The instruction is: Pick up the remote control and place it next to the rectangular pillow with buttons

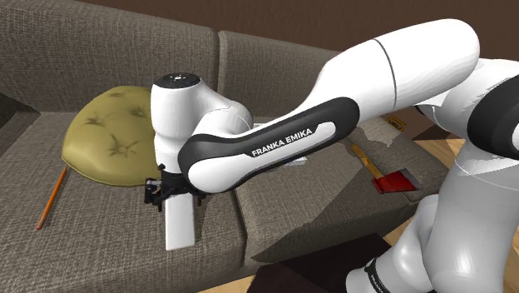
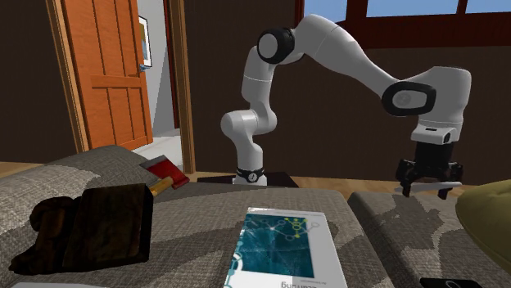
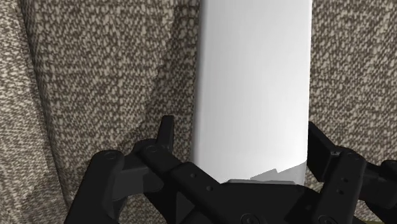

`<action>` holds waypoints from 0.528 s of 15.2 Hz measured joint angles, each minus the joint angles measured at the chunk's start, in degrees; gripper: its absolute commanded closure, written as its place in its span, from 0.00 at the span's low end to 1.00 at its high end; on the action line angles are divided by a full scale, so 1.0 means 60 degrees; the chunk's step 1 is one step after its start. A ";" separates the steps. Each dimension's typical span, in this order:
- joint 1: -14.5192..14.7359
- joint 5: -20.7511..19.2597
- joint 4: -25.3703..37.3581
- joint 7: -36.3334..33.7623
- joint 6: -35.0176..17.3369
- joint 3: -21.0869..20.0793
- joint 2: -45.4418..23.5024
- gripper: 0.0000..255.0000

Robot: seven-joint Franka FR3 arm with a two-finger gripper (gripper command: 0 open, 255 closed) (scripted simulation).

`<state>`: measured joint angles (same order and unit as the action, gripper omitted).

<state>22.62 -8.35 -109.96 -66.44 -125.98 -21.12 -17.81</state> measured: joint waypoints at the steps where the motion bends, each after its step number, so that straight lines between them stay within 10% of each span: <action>1: -0.0003 -0.0001 0.0032 0.0009 0.0021 0.0004 -0.0014 0.00; 8: -0.0074 0.0274 0.0584 0.0201 0.1048 -0.0093 0.0506 0.00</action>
<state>22.18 -6.71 -106.45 -65.23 -119.69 -21.68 -14.77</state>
